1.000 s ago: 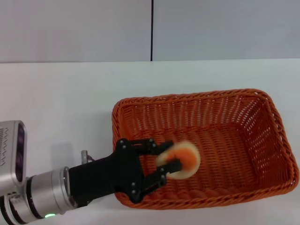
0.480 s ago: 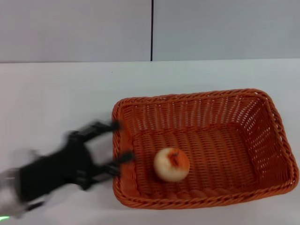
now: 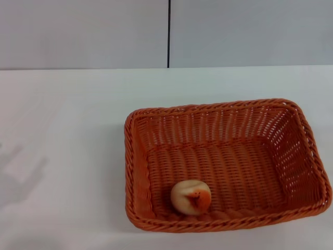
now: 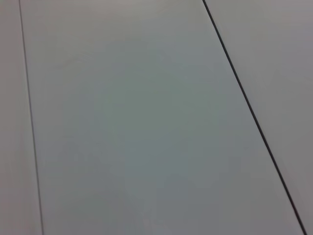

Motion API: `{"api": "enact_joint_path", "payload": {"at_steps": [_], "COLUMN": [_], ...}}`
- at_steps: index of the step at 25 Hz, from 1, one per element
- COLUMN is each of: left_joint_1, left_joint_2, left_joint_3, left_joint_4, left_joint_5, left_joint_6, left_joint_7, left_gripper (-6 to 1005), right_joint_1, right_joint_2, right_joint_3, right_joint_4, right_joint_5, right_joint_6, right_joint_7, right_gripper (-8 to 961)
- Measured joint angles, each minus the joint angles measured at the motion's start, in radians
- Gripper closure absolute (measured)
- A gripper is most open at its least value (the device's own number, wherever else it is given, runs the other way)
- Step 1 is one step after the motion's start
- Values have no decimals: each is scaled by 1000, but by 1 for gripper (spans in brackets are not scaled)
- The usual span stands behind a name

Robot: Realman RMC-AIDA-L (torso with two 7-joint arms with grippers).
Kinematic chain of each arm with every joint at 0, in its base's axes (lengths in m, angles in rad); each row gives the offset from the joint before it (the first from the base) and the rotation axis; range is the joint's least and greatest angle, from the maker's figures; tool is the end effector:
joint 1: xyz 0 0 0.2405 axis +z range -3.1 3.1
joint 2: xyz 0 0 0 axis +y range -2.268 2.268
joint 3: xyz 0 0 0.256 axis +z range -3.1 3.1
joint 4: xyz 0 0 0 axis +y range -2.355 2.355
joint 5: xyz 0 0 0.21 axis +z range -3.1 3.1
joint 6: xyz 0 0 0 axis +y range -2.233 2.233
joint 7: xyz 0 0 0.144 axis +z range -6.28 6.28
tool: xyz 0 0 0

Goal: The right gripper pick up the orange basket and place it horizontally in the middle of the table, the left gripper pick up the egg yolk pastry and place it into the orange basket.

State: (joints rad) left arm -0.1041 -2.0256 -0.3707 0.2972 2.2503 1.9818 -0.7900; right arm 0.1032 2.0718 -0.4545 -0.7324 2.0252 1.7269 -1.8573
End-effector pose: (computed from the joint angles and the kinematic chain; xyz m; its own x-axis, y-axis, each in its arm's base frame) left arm -0.3716 0.1477 0.0577 0.5019 -0.0243 0.8646 0.7423 -0.5009 -0.4450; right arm 0.3360 0.2261 0.1568 0.3645 0.2596 -0.8943 -0.7599 -0.4722 -0.4468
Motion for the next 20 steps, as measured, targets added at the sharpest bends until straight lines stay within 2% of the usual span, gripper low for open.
{"api": "enact_joint_path", "payload": {"at_steps": [4, 6, 20], "left_joint_1": [59, 70, 70], "left_joint_2": [-6, -10, -26], "left_joint_3": [-127, -145, -169], "left_joint_4": [0, 0, 0], "left_joint_5": [0, 0, 0], "left_joint_6": [-6, -6, -11], "left_joint_7": [11, 11, 19], "left_gripper": [257, 257, 257], "right_joint_1": [4, 7, 5], "right_joint_2": [-1, -2, -1], "right_joint_3": [4, 8, 10], "right_joint_4": [59, 81, 133], "right_joint_5": [0, 0, -1], "right_joint_6": [-1, -1, 4], "right_joint_7": [-62, -73, -116], "right_gripper": [342, 342, 342]}}
